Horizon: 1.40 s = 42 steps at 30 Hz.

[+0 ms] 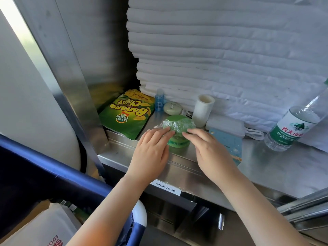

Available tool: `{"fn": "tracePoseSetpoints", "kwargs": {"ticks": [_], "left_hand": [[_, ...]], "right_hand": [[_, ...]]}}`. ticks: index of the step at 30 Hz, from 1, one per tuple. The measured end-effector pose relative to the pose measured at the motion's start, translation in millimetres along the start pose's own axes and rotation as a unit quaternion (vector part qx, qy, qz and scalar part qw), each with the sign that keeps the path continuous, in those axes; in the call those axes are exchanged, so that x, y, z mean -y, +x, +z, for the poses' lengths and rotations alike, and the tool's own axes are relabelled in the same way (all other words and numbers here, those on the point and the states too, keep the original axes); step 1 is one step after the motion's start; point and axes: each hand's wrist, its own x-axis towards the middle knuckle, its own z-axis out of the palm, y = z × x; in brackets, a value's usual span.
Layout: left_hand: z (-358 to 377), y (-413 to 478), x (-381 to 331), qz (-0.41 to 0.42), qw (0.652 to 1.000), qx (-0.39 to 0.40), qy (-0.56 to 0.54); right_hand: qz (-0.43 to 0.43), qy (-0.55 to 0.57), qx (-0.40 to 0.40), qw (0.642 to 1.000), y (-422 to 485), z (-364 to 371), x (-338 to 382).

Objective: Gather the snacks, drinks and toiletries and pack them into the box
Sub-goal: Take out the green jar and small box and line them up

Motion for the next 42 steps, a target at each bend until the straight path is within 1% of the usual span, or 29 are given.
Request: {"fn": "tracePoseSetpoints", "kwargs": {"ticks": [4, 7, 10, 14, 18, 24, 28, 34, 39, 42], "left_hand": [[-2, 9, 13, -0.022, 0.999, -0.015, 0.022], [-5, 18, 26, -0.036, 0.998, -0.01, 0.043], [-6, 27, 39, -0.053, 0.997, 0.005, 0.048], [-6, 34, 55, -0.08, 0.996, 0.019, 0.031], [-6, 36, 63, -0.085, 0.996, 0.026, 0.018], [-6, 34, 67, -0.111, 0.993, 0.029, -0.014], [-9, 34, 66, -0.101, 0.995, 0.017, -0.013], [-14, 34, 64, -0.081, 0.996, 0.024, 0.03], [-13, 34, 66, -0.085, 0.996, 0.036, 0.02], [-12, 35, 65, -0.101, 0.994, 0.036, -0.008]], "right_hand": [[0.006, 0.002, 0.039, 0.999, 20, 5, 6], [0.0, 0.001, 0.041, 0.999, 36, 13, 9], [-0.007, -0.027, 0.036, 0.999, 51, 20, 11], [-0.016, -0.028, 0.032, 0.999, 62, 26, 13], [-0.023, -0.022, 0.025, 0.999, 64, 29, 15], [-0.034, 0.006, 0.038, 0.999, 64, 33, 16], [-0.036, -0.001, 0.038, 0.999, 60, 36, 16], [-0.049, -0.005, 0.034, 0.998, 58, 37, 15], [-0.058, 0.01, 0.051, 0.997, 60, 35, 6], [-0.059, -0.005, 0.066, 0.996, 56, 35, 6]]}}
